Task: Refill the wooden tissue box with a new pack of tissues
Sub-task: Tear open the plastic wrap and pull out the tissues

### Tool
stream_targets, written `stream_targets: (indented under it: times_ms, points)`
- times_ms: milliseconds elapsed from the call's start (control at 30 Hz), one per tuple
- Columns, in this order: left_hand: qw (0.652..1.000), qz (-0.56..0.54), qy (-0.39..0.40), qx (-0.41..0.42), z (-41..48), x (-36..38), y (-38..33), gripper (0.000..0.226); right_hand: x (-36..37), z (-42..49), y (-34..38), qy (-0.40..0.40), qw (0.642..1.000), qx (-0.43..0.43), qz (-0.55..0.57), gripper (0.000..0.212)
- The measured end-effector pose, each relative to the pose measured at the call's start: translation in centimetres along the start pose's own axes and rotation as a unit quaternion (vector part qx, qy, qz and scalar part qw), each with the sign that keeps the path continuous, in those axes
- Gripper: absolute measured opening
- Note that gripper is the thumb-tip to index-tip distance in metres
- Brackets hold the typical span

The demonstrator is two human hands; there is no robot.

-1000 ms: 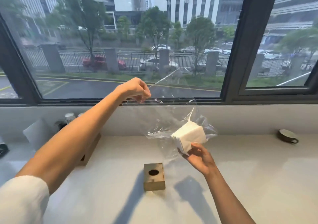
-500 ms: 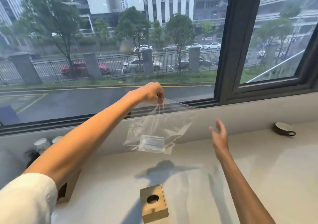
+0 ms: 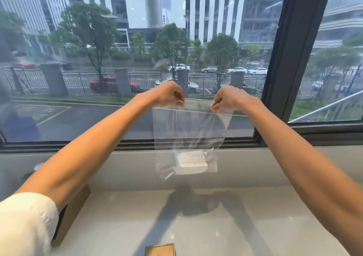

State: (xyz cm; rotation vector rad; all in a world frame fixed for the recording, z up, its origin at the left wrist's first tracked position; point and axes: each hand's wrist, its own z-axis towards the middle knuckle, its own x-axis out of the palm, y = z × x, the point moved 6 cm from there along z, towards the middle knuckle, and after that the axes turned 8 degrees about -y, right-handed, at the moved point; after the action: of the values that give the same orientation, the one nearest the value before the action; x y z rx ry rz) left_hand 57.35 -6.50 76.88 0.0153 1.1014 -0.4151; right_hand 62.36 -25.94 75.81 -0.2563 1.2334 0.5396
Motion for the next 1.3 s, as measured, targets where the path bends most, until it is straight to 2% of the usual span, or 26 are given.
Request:
stream_targets:
  times_ms: [167,267,333,400,467,600,633,700,767,867,967,1067,1133,1233,1300]
  points:
    - [0.988,-0.084,0.076,-0.105,-1.1,3.5,4.1,0.010,0.4,1.0,-4.7,0.059,0.997,-0.003,0.054,0.013]
    - [0.977,-0.148,0.059,-0.144,-1.2,4.5,5.2,0.007,0.4,0.9,-7.7,0.082,0.995,-0.006,0.051,0.013]
    - [0.973,-0.167,0.032,-0.156,-0.9,3.6,5.5,0.015,-0.2,0.8,-10.1,0.099,0.994,0.006,0.052,0.014]
    - [0.967,-0.197,0.022,-0.160,-0.2,2.5,5.0,0.018,-0.9,0.8,-12.3,0.111,0.990,0.028,0.082,0.015]
    - [0.964,-0.218,0.027,-0.149,0.9,2.2,3.1,0.009,-1.5,1.0,-13.4,0.114,0.989,0.026,0.088,0.014]
    - [0.974,-0.175,0.106,-0.099,3.7,6.1,-3.5,0.056,-2.5,1.1,-13.3,0.113,0.993,0.003,0.041,0.009]
    - [0.975,-0.161,0.127,-0.091,4.3,7.7,-4.7,0.057,-2.6,1.0,-13.5,0.115,0.993,0.007,0.034,0.009]
    - [0.979,-0.127,0.141,-0.068,5.3,10.3,-6.1,0.038,-2.9,0.8,-14.2,0.116,0.993,0.015,0.032,0.010]
    - [0.988,-0.090,0.125,-0.033,5.9,11.7,-6.7,0.011,-3.0,0.5,-15.3,0.108,0.993,0.020,0.034,0.011]
    - [0.989,-0.116,0.081,-0.042,6.7,11.3,-6.1,0.014,-3.3,0.0,-17.0,0.101,0.994,0.027,0.042,0.005]
    - [0.989,-0.142,0.020,-0.043,8.0,8.4,-6.0,0.021,-3.7,-0.4,-18.3,0.108,0.988,0.044,0.101,0.008]
    - [0.981,-0.183,0.018,-0.066,8.3,6.1,-6.1,0.023,-3.9,-1.3,-18.2,0.114,0.979,0.039,0.163,0.013]
    - [0.983,-0.173,0.021,-0.062,8.1,4.4,-5.7,0.024,-4.3,-1.8,-17.7,0.118,0.971,0.022,0.205,0.015]
    - [0.974,-0.216,-0.029,-0.067,7.5,1.6,-3.9,0.024,-5.0,-2.1,-17.6,0.056,0.954,0.016,0.295,0.018]
    - [0.973,-0.217,-0.013,-0.076,6.0,2.0,-2.9,0.022,-3.2,-2.7,-16.9,0.061,0.957,0.002,0.285,0.017]
